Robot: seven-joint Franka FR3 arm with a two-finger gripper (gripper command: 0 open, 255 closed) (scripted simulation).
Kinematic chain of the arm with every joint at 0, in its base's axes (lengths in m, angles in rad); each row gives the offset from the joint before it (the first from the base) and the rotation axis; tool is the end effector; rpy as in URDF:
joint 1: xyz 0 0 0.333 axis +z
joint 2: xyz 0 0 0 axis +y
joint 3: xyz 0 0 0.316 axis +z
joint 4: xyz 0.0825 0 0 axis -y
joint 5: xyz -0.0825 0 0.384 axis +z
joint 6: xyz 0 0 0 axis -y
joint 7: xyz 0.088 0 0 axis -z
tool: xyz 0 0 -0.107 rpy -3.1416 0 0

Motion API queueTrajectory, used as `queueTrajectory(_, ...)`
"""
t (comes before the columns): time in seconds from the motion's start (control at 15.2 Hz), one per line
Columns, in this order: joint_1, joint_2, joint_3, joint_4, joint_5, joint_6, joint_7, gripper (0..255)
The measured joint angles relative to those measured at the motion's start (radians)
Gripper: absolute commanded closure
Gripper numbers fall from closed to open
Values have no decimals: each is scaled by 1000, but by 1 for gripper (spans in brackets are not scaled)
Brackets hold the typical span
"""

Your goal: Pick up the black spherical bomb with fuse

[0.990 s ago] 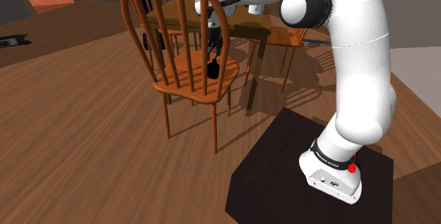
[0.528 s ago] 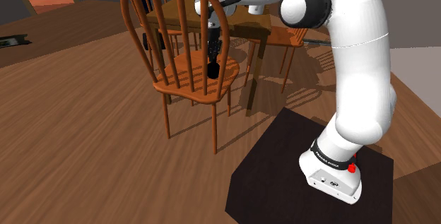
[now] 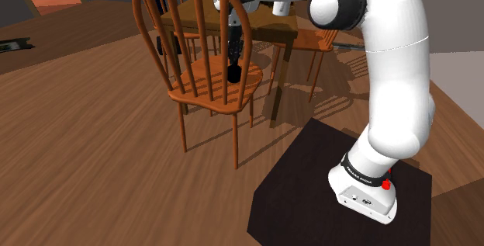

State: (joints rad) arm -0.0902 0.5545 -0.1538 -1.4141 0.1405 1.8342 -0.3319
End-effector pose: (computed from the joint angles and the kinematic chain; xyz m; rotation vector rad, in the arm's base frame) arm 0.6817 -0.1386 0.3711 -3.0507 -0.0918 0.1646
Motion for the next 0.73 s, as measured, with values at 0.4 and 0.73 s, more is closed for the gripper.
queueTrajectory(0.4, -2, -18, -2, 53, -4, -70, 6, 255)
queueTrajectory(0.73, -3, -30, -4, 93, -7, -122, 9, 255)
